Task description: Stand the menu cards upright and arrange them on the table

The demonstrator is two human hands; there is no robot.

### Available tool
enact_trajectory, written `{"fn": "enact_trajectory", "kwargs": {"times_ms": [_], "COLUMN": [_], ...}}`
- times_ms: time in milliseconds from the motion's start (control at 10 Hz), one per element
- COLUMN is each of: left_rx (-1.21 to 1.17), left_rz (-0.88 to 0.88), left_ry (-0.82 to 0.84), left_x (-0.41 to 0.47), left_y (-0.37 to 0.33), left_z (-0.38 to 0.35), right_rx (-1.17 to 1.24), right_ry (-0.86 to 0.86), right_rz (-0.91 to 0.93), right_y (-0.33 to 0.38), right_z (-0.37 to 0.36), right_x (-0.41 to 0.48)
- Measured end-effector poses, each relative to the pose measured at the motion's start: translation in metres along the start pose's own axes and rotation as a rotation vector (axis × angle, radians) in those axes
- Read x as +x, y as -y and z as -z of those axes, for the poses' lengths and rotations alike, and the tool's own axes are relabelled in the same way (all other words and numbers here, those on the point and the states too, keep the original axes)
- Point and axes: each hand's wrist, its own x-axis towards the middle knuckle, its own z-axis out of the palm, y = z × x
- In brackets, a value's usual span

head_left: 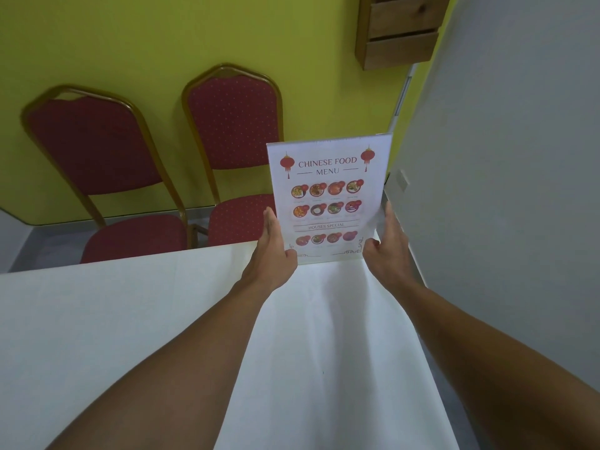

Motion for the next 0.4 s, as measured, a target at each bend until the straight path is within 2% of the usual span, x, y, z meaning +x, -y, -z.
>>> {"fn": "enact_trajectory", "kwargs": {"times_ms": [200, 300, 400], "left_rx": [0.161, 0.231, 0.275], "left_rz": [-0.017, -0.048, -0.090], "left_ry": [0.050, 0.050, 0.040], "left_x": [-0.021, -0.034, -0.043], "left_y": [0.021, 0.034, 0.048], "left_z": [0.027, 0.048, 0.070], "right_rx": [-0.067, -0.044, -0.113], "right_ry": [-0.051, -0.088, -0.106], "right_rz": [-0.007, 0.119, 0.153], "right_y": [0.020, 0.044, 0.064], "right_z": [-0.004, -0.015, -0.039], "right_x": [-0.029, -0.049, -0.063]}}
